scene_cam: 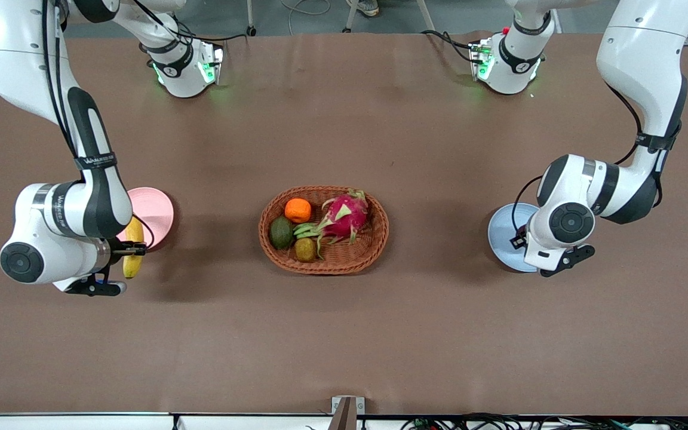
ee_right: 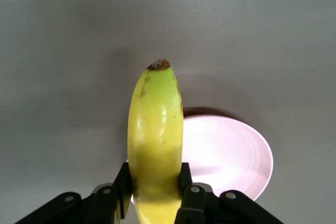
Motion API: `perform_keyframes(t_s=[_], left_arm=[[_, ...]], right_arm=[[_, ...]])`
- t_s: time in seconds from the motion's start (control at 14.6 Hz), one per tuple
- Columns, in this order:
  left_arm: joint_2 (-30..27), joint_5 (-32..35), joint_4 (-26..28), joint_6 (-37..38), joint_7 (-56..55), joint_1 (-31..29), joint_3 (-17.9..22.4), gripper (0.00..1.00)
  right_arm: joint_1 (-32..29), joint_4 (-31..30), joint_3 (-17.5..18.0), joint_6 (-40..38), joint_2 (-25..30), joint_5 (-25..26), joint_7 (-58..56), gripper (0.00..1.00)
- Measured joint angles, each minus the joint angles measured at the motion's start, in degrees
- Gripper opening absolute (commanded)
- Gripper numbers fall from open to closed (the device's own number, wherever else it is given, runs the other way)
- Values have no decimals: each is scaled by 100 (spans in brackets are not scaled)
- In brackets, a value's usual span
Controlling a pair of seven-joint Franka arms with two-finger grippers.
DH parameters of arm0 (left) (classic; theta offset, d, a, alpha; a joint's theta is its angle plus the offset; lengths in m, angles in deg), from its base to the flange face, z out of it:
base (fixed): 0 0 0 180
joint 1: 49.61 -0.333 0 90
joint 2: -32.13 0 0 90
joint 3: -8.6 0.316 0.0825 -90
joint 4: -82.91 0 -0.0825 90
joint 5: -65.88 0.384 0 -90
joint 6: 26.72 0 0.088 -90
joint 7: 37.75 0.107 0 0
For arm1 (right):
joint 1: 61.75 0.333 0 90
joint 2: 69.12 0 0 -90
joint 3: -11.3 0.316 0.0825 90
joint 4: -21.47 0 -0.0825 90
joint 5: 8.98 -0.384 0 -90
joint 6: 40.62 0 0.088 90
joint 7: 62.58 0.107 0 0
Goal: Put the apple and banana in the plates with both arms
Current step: 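Lower the apple onto the blue plate while the right gripper lowers the banana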
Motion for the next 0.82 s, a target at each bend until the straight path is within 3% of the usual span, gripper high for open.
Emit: perform_keyframes(t_s=[0.41, 0.69, 0.75, 0.82], left_arm=[[8, 139, 5, -3, -16, 7, -6, 82], [44, 142, 3, -10, -21, 19, -18, 86], [49, 142, 3, -10, -22, 24, -25, 86], [55, 142, 3, -10, -30, 34, -31, 86]], right_arm=[[-164, -1473, 1, 856, 1069, 165, -110, 32], [-252, -2117, 2, 1546, 1114, 187, -113, 34], [-254, -2314, 4, 1791, 1108, 188, -113, 40], [-254, -2464, 10, 1958, 1104, 190, -113, 60]])
